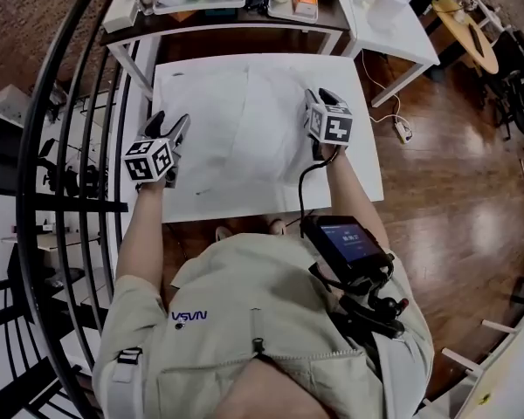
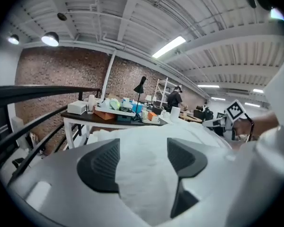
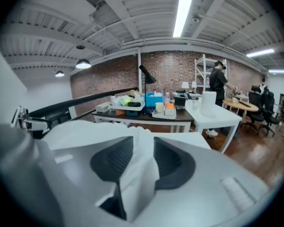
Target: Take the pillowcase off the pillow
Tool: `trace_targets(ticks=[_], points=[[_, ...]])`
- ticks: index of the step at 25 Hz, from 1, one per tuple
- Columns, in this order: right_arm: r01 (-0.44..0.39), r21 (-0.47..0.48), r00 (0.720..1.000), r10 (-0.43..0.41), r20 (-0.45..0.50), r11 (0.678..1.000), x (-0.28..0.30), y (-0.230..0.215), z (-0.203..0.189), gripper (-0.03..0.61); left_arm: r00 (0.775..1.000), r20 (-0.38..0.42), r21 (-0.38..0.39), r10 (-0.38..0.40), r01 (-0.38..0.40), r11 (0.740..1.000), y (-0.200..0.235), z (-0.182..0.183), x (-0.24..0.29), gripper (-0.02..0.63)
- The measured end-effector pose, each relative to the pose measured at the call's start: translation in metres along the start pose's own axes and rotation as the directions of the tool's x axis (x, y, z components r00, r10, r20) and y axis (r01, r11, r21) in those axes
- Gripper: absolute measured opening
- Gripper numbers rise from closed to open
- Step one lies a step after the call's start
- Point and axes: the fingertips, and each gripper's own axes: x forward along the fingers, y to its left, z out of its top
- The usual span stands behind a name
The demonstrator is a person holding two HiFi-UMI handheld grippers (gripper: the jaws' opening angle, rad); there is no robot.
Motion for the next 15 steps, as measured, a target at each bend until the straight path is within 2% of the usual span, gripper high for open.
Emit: trace_targets(ticks=[3, 9, 15], points=[[-0.002, 0.058, 0.999, 0.0, 0.033, 0.998, -0.029, 0.009, -0.011, 0.135, 1.0, 0.011, 0.07, 0.001, -0.002, 0.998, -0.016, -0.001, -0.021, 0.308], [-0.016, 0.035, 1.0, 0.015, 0.027, 0.999, -0.105, 0.048, -0.058, 0.141, 0.997, -0.058, 0.174, -0.054, 0.063, 0.983, -0.08, -0.037, -0.072, 0.311], [-0.082, 0.027, 0.993, 0.084, -0.077, 0.996, -0.129, 0.103, -0.116, 0.16, 0.976, -0.215, 0.153, -0.026, 0.06, 0.986, -0.073, -0.104, -0.067, 0.367]])
